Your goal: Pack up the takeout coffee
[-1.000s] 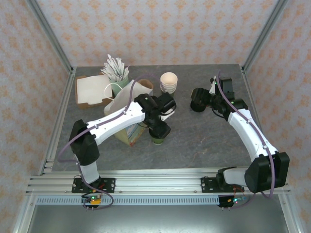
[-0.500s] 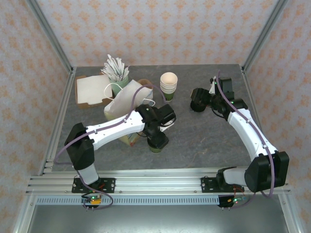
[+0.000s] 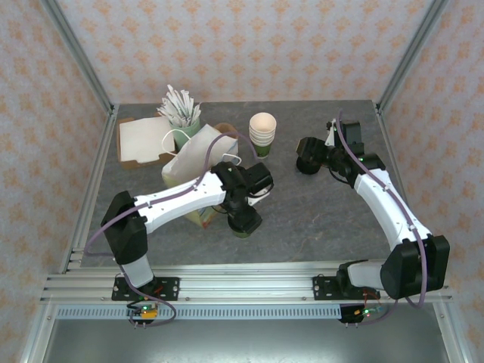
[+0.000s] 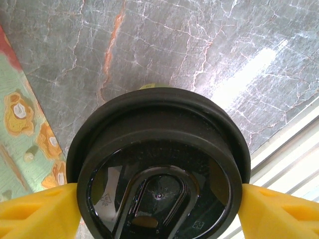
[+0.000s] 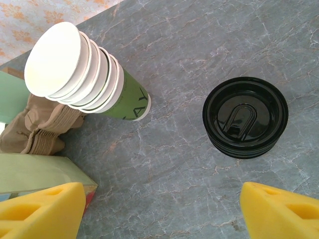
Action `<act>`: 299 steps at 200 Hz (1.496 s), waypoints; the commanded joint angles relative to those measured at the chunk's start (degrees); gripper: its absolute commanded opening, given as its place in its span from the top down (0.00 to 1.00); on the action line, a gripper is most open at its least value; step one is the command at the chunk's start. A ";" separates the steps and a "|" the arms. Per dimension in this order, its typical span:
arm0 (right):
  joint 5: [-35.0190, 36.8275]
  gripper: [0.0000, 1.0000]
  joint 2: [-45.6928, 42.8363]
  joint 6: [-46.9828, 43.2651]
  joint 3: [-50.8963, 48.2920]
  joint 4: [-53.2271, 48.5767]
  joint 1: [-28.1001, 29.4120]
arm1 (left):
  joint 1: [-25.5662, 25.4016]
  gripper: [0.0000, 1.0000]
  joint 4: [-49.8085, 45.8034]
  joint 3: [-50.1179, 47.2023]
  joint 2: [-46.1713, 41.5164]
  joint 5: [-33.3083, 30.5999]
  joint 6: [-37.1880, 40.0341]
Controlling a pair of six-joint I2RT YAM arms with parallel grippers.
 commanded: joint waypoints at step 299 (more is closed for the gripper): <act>-0.31 0.18 -0.21 0.57 -0.84 1.37 0.12 | 1.53 0.34 -4.97 3.67 4.07 3.45 2.60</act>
